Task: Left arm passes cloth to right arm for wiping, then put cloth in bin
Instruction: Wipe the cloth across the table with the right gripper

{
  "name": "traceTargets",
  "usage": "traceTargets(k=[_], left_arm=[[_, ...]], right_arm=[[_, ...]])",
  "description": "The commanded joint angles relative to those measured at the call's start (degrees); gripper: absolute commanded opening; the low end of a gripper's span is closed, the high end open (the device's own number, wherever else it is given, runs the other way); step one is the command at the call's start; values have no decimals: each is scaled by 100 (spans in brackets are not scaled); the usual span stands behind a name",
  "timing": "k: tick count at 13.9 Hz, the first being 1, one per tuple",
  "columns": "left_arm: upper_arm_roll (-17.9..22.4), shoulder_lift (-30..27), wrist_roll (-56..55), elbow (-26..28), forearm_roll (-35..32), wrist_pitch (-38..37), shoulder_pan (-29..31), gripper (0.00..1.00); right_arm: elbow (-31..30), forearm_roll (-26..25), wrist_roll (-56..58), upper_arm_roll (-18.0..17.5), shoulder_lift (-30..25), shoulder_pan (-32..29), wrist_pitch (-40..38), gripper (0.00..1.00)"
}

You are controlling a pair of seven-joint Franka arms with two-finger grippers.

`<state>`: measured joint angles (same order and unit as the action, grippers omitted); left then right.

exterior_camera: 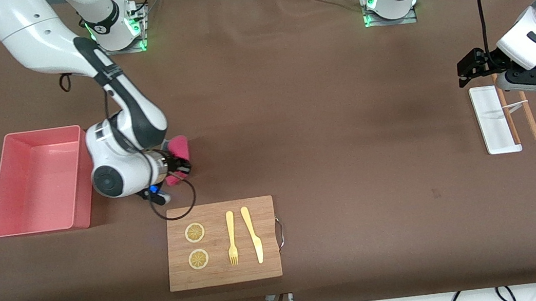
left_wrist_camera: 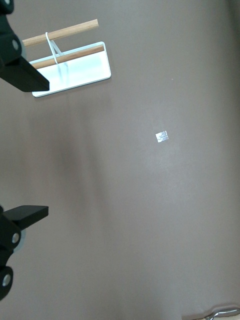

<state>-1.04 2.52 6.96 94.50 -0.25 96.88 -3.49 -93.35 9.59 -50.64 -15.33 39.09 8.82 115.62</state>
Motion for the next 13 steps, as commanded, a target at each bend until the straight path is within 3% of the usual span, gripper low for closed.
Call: traceTargets(k=[1, 3, 7, 13], left_arm=[[-1, -85, -168, -28, -98, -203, -3, 100], [-1, -76, -204, -89, -142, -283, -3, 100], [8, -76, -222, -90, -133, -362, 6, 100], [16, -76, -213, -98, -133, -371, 6, 100]], right_arm=[[36, -71, -936, -434, 178, 128, 600, 0], [53, -71, -1185, -620, 196, 155, 786, 0], [10, -80, -635, -550, 178, -46, 699, 0], [-17, -71, 1834, 477, 82, -478, -504, 0]])
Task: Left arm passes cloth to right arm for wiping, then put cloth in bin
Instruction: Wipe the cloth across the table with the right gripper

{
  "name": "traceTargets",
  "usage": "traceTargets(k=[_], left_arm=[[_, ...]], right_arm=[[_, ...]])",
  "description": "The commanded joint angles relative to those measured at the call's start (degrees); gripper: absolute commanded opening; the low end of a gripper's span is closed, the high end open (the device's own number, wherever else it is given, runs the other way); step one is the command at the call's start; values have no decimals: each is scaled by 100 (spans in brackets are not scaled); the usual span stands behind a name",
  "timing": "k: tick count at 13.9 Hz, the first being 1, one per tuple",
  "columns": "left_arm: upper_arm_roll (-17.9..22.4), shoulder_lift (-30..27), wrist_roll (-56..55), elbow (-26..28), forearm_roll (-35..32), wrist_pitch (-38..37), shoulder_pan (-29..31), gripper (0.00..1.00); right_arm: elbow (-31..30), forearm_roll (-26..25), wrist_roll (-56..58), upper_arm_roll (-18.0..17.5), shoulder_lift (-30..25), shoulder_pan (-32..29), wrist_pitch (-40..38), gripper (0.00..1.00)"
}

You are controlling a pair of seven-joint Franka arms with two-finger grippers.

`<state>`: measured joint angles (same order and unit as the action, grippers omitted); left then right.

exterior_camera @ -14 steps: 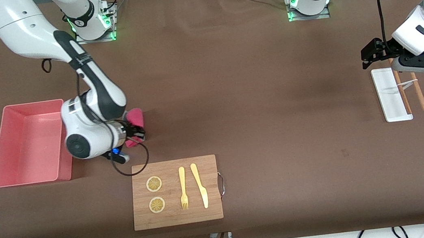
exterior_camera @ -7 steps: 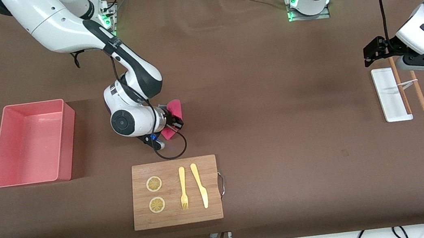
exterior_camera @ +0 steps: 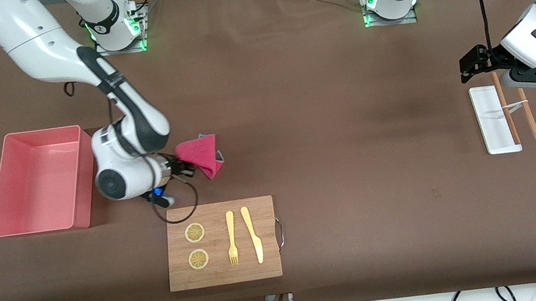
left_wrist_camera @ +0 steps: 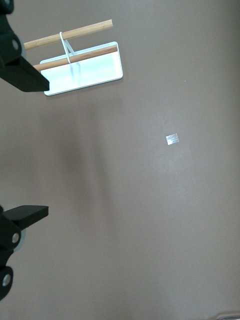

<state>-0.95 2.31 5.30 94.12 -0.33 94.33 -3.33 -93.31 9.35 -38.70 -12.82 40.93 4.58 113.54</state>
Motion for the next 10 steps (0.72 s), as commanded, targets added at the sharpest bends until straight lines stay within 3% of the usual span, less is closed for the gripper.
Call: traceTargets(k=[1, 6, 10], left_arm=[[7, -56, -46, -52, -126, -108, -10, 100], [16, -56, -38, -52, -126, -116, -1, 100], [25, -56, -46, -52, -126, -116, -1, 100]], right_arm=[[-12, -56, 1010, 418, -111, -80, -393, 0], [32, -56, 2724, 1280, -182, -133, -595, 0], [592, -265, 2824, 1378, -761, -159, -1620, 0]])
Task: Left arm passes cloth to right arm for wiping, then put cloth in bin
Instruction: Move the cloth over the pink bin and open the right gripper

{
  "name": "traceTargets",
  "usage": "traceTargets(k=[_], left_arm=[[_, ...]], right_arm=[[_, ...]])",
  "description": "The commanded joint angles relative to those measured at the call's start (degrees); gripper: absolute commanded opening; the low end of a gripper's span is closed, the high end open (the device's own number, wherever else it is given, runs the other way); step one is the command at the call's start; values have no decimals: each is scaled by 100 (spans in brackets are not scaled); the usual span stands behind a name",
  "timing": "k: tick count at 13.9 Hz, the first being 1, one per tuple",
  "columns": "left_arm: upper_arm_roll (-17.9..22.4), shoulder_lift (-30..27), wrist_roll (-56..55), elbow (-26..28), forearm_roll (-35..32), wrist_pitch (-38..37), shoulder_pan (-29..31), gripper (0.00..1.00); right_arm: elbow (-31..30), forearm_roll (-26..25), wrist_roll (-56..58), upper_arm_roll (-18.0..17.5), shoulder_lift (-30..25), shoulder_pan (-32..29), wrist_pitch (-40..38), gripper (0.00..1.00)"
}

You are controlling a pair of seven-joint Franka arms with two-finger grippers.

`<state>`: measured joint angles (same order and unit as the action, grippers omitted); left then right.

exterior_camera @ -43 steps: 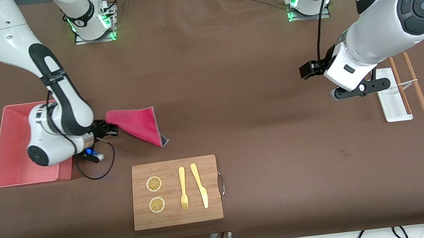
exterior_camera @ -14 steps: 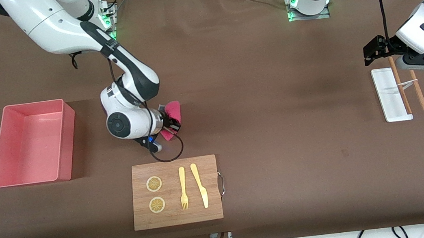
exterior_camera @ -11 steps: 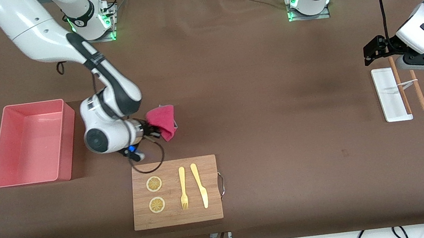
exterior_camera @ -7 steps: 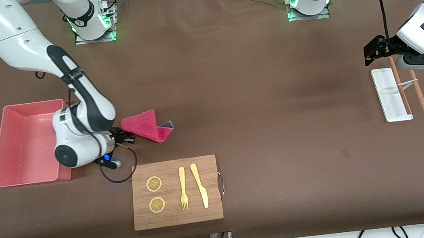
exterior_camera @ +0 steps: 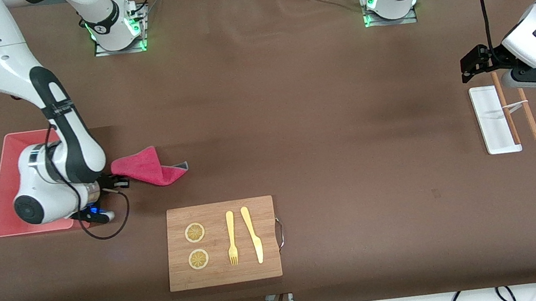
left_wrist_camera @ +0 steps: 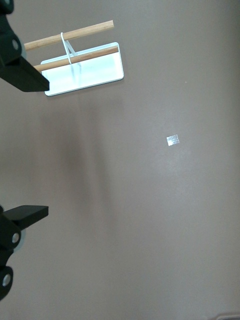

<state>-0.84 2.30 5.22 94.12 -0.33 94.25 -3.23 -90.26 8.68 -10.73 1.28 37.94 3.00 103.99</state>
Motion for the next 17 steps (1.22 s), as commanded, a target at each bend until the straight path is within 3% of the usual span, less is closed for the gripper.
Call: traceTargets(k=[1, 3, 5, 7, 10, 12, 14, 17], left_arm=[[13, -54, -39, -60, -125, -109, -11, 100], [13, -54, -39, -51, -125, -109, -11, 100], [13, -54, -39, -51, -125, -109, -11, 100], [13, -54, -39, -51, -125, -100, -11, 100], [13, -54, -39, -51, -125, -109, -11, 100], [13, -54, -39, -51, -125, -109, -11, 100], [13, -54, -39, -51, -125, -109, -11, 100], [13, -54, -39, -51, -117, -109, -11, 100]], right_arm=[[559, -470, 62, -31, -602, -36, -1044, 0], [1025, -866, 237, -31, -831, -123, -1800, 0], [1509, -937, 762, 56, -954, -290, -2442, 0], [1730, -1078, 1517, 468, -1060, -308, -2761, 0], [1687, -1088, 2792, 1250, -1095, -361, -2779, 0], [1530, -1114, 3268, 1593, -1052, -387, -2744, 0], [1327, -1437, 3411, 1656, -973, -405, -2700, 0], [976, -1448, 3359, 1656, -789, -414, -2333, 0]])
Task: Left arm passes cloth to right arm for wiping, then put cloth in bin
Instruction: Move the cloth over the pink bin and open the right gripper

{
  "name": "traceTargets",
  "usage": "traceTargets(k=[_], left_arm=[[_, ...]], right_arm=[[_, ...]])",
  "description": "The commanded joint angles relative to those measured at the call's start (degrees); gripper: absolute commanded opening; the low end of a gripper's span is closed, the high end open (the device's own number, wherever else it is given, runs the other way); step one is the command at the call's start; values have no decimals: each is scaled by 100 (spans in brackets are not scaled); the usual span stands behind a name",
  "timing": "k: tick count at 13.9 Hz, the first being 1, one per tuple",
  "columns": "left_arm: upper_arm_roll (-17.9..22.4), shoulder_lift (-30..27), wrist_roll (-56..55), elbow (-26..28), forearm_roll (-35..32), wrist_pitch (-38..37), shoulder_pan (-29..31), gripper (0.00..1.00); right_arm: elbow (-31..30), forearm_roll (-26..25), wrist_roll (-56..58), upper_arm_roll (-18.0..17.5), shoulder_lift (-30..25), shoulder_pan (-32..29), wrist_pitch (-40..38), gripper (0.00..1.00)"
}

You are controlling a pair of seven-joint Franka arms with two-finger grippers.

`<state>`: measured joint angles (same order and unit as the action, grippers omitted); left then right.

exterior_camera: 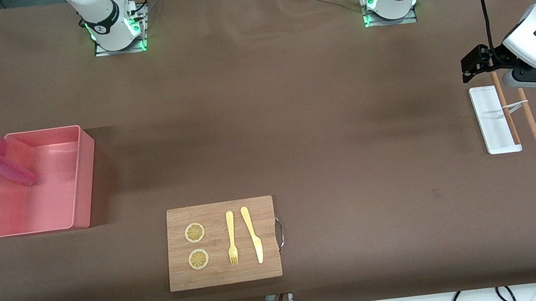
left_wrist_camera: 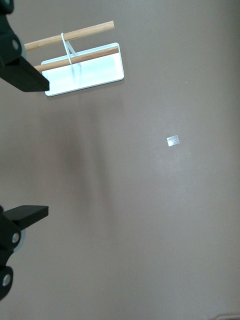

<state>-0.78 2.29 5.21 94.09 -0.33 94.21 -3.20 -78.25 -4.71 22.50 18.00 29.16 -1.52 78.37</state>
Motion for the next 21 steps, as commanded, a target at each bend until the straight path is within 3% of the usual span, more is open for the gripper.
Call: traceTargets(k=[1, 6, 10, 12, 16, 21], left_arm=[[8, -53, -38, -49, -125, -104, -14, 100], [8, -53, -46, -49, -116, -104, -14, 100], [8, -53, -46, -49, -116, -104, -14, 100], [8, -53, -46, -49, -116, -104, -14, 100], [8, -53, -46, -49, -116, -104, -14, 100], [8, -53, -46, -58, -108, -104, -14, 100]], right_arm=[[-347, -83, 9, -16, 203, 47, 440, 0], [-1051, 243, -27, -25, 511, 56, 1592, 0], [-1113, 515, -27, -25, 783, 91, 2295, 0], [-1096, 637, -18, -25, 749, 117, 2437, 99], [-973, 876, 17, -42, 136, 108, 2298, 100], [-823, 674, 0, -472, -1104, 108, 1455, 100]])
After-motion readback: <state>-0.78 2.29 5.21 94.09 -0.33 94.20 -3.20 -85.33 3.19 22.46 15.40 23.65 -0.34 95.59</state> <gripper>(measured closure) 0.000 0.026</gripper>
